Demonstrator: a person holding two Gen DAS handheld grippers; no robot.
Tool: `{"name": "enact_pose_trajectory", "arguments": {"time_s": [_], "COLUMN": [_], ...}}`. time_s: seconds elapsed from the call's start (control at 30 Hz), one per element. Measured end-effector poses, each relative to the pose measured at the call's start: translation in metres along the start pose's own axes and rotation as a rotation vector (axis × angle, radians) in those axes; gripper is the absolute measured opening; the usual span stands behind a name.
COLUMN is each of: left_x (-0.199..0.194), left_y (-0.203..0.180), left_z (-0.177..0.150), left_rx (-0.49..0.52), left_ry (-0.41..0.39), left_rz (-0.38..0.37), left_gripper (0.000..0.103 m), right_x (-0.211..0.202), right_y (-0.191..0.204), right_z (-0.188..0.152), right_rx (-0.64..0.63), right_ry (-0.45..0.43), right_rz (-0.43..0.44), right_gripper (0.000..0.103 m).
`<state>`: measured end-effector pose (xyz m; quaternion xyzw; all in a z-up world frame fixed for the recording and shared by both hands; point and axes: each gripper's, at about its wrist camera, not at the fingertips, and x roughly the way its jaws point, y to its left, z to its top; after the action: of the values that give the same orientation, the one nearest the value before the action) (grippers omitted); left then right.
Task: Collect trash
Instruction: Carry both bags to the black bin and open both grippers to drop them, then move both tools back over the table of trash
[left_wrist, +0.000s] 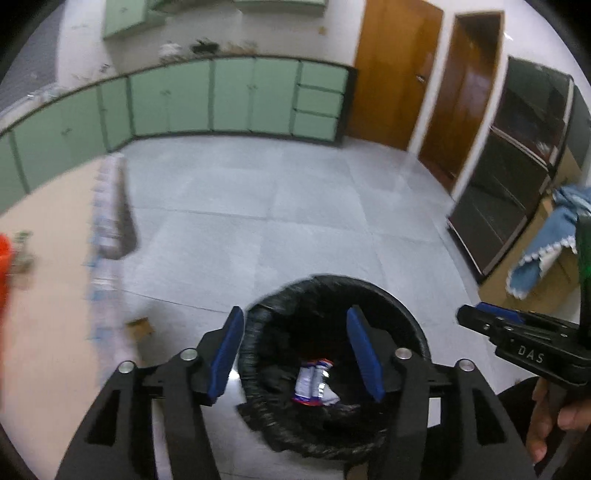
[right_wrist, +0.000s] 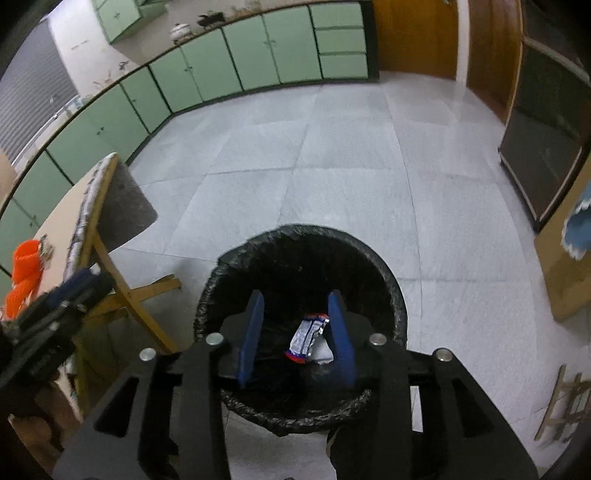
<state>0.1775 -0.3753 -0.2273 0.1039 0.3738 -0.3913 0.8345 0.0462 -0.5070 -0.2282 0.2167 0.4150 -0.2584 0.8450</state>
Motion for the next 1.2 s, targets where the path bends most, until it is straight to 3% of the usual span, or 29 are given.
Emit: {"name": "enact_pose_trajectory", "arguments": {"time_s": [0.13, 0.33, 0.47, 0.83, 1.0, 1.2], "left_x": [-0.055, -0.131, -0.177, -0.281, -0.302, -0.303], "left_y": [0.026, 0.068, 0.107, 0.25, 0.288, 0.323], "left_z": [-0.001, -0.012, -0.028, -0.117, -0.138, -0.15], "left_rx": [-0.024, -0.062, -0.113, -0.282, -0.322, -0.339], "left_ry": [-0.054, -0.117, -0.144, -0.194, -0.204, -0.223], "left_rz": [0.095, 0.206, 0.302, 0.601, 0.642, 0.632], "left_gripper": [0.067, 0.079, 0.082, 0.083, 0.083, 0.082], "right_x": [-0.04, -0.09, -0.105, -0.102, -0.1, -0.086], "right_y": [0.033, 0.096, 0.143, 0.285, 0.351, 0.412], "right_z": [0.002, 0.003, -0.003, -0.028, -0.046, -0.069], "right_rx": [-0.062, -0.153, -0.224, -0.413, -0.474, -0.513], "right_ry": [-0.083, -0.174, -0.173, -0.107, -0.088, -0.064], "right_rz": [0.021, 0.119, 0.216, 0.421, 0.481, 0.522], "right_gripper": [0.056, 0.07, 0.07, 0.064, 0.063, 0.063]}}
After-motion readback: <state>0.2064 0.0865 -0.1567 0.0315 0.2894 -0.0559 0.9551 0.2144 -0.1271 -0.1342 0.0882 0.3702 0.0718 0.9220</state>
